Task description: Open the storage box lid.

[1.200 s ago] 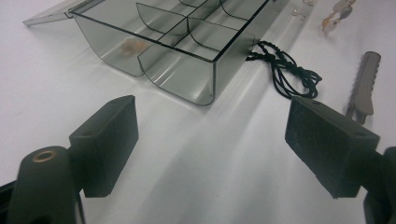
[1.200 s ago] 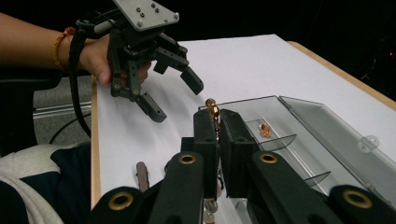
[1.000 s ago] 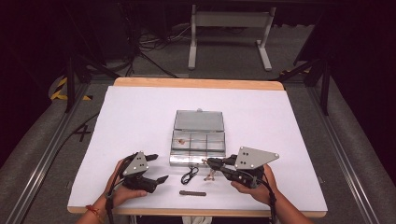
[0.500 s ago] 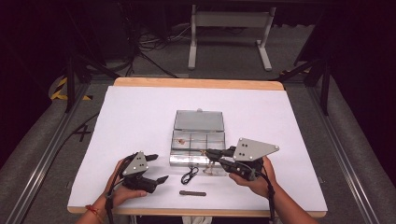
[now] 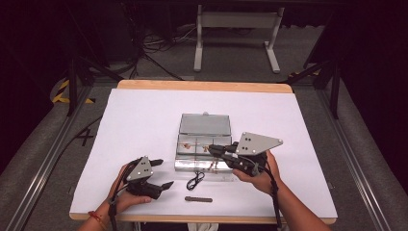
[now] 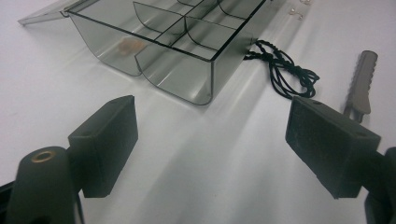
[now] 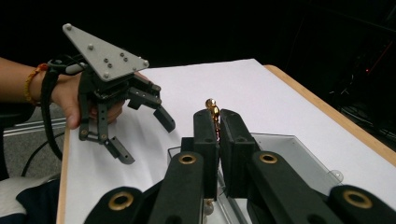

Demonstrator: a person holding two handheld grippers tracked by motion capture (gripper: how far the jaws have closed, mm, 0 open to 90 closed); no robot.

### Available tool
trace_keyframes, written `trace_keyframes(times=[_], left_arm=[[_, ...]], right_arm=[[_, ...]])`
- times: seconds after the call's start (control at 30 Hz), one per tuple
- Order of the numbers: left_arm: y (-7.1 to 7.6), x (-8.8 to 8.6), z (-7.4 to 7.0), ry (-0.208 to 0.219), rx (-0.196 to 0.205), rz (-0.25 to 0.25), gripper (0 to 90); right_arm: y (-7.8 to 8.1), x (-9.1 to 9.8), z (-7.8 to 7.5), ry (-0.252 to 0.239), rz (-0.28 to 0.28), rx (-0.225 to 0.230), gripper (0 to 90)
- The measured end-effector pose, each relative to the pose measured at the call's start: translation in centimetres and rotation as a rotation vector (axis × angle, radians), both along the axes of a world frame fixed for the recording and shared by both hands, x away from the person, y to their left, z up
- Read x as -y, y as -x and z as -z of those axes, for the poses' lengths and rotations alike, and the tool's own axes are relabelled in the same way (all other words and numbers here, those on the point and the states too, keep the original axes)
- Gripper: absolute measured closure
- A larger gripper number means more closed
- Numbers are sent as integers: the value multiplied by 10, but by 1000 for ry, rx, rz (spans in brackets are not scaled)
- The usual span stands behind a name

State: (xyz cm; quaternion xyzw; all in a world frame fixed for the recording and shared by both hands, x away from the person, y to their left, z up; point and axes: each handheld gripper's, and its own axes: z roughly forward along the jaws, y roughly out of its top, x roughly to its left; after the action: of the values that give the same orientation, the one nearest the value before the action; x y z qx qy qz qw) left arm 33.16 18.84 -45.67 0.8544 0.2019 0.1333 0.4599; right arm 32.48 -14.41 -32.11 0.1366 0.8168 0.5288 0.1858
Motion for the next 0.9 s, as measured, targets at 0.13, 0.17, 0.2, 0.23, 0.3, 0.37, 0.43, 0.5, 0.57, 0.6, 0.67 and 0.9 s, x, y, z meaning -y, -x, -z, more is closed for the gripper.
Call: trace_keyframes(times=[0.13,0.17,0.2,0.23,0.3,0.37,0.43,0.5,0.57,0.6,0.67,0.9], left_arm=[[1,0,0,0,2,-1,176],[1,0,0,1,2,-1,175],[1,0,0,1,1,-2,176],[0,0,0,1,2,-2,176],[0,0,0,-1,1,-2,175],[0,0,0,-1,-1,0,174],[0,0,0,1,-2,1,174],[0,0,0,1,-1,1,174],[0,1,0,-2,1,-1,176],[0,1,0,-3,1,-1,177],[1,1,0,-3,2,0,179],[1,1,0,-2,1,4,177]], right_arm=[[-5,-4,-2,1,2,1,858],[-7,-5,-2,1,1,0,858],[-8,-6,-3,6,6,3,858],[-9,-7,-4,5,3,2,858],[-11,-7,-5,6,7,6,857],[-14,-8,-6,5,11,6,858],[-17,-8,-6,4,19,2,858],[-20,-8,-6,3,26,0,858],[-24,-8,-6,2,32,-3,858],[-25,-8,-5,4,34,-3,858],[-29,-10,-4,7,39,-6,858],[-42,-16,-1,8,51,-13,857]])
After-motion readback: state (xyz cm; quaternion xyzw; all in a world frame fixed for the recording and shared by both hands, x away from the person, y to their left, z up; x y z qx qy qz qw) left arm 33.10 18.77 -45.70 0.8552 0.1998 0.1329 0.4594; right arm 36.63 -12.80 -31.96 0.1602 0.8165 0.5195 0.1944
